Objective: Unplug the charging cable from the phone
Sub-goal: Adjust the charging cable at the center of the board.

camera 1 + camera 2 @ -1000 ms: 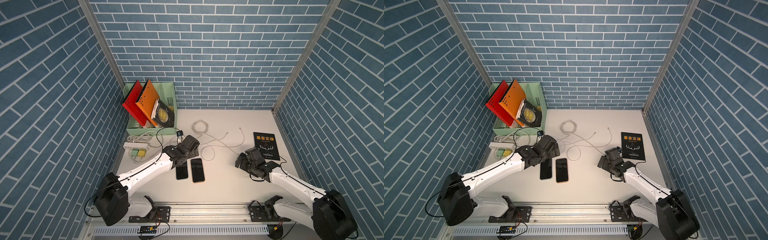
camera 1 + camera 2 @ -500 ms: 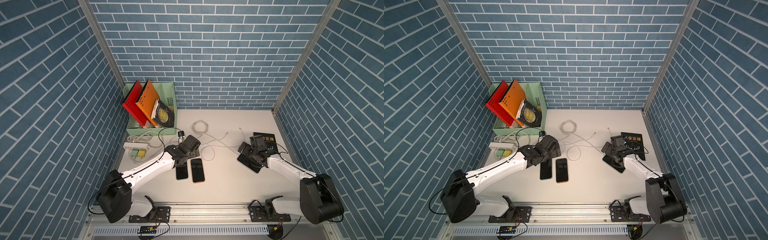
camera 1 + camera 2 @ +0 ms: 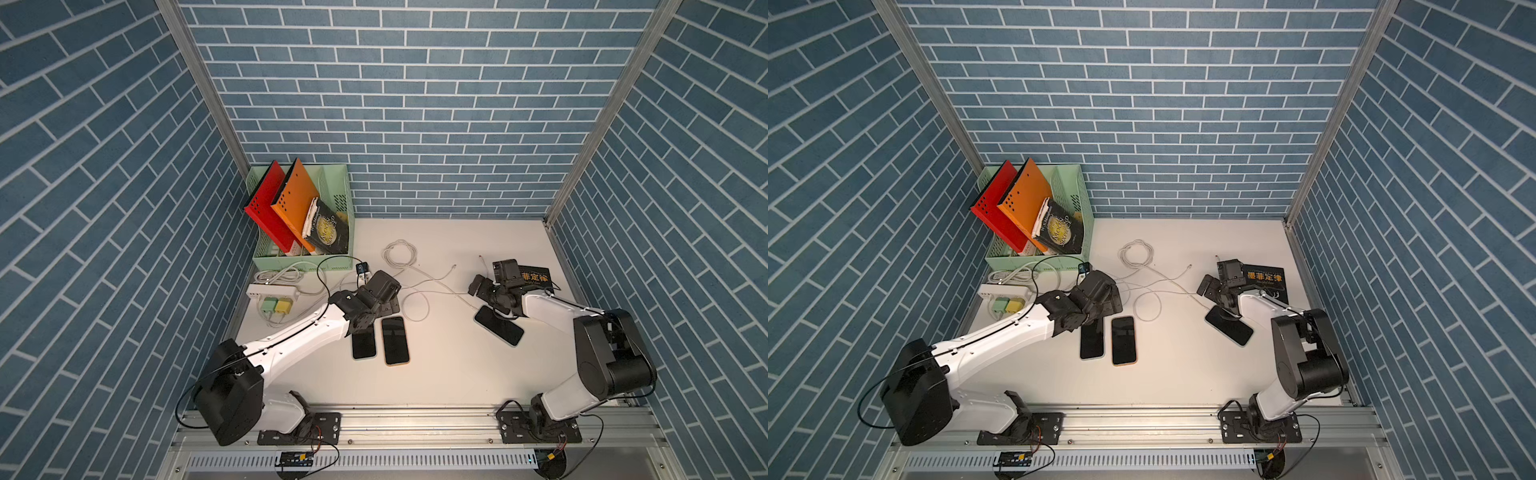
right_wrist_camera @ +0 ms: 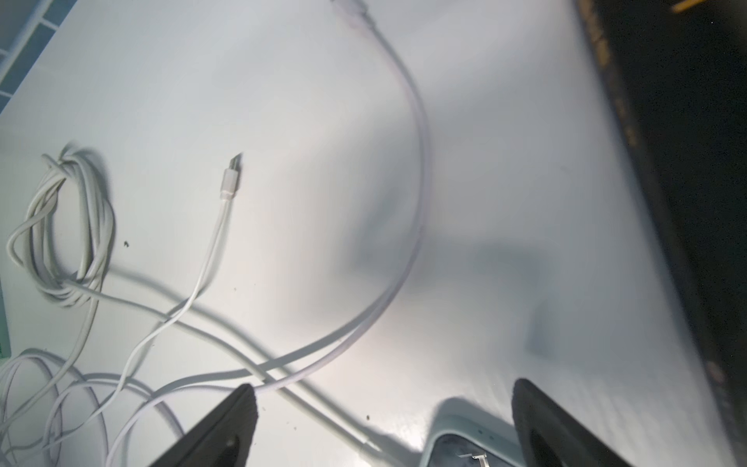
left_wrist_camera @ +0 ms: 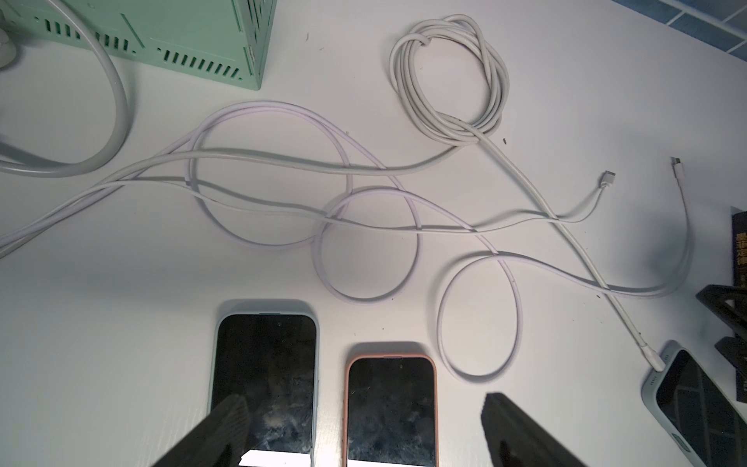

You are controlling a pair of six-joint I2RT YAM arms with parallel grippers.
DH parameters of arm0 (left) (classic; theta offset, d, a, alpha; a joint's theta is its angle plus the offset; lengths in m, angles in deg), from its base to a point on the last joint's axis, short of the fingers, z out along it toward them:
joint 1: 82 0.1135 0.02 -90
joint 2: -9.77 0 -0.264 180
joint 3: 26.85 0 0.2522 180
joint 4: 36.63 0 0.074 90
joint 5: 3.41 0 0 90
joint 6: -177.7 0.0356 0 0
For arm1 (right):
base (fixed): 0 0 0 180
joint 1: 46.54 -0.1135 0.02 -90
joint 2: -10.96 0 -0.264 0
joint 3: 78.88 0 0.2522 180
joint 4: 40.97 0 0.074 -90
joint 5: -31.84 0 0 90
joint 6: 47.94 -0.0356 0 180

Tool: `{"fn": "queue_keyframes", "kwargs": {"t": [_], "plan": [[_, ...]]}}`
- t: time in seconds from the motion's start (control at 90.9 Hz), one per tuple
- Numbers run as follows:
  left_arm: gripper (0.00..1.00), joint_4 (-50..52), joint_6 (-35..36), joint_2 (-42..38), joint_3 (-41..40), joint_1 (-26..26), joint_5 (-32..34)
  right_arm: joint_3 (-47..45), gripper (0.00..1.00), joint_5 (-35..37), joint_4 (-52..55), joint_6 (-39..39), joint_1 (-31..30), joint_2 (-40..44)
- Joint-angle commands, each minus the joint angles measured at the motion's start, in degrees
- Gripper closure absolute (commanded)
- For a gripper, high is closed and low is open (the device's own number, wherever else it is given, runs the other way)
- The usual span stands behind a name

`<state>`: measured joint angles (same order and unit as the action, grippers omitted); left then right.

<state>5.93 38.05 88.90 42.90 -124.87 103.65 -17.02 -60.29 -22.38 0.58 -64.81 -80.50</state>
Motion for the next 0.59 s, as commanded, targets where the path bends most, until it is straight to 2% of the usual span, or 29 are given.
{"fn": "queue_keyframes", "kwargs": {"t": [0.0, 0.253, 0.583], "plan": [[0.05, 0.2, -0.4, 0.1, -0.4, 0.3, 0.2, 4.1, 0.01, -1.9, -1.0, 3.2, -2.0, -3.0], [0.05, 1.2, -0.9, -0.9, -1.0, 0.4, 0.7, 8.9, 0.02, -5.9, -0.6, 3.2, -4.9, -10.8], [0.05, 1.4, -2.0, -2.3, -2.4, 0.4, 0.9, 13.6, 0.03, -8.3, 0.6, 5.6, -13.6, -17.0]]}}
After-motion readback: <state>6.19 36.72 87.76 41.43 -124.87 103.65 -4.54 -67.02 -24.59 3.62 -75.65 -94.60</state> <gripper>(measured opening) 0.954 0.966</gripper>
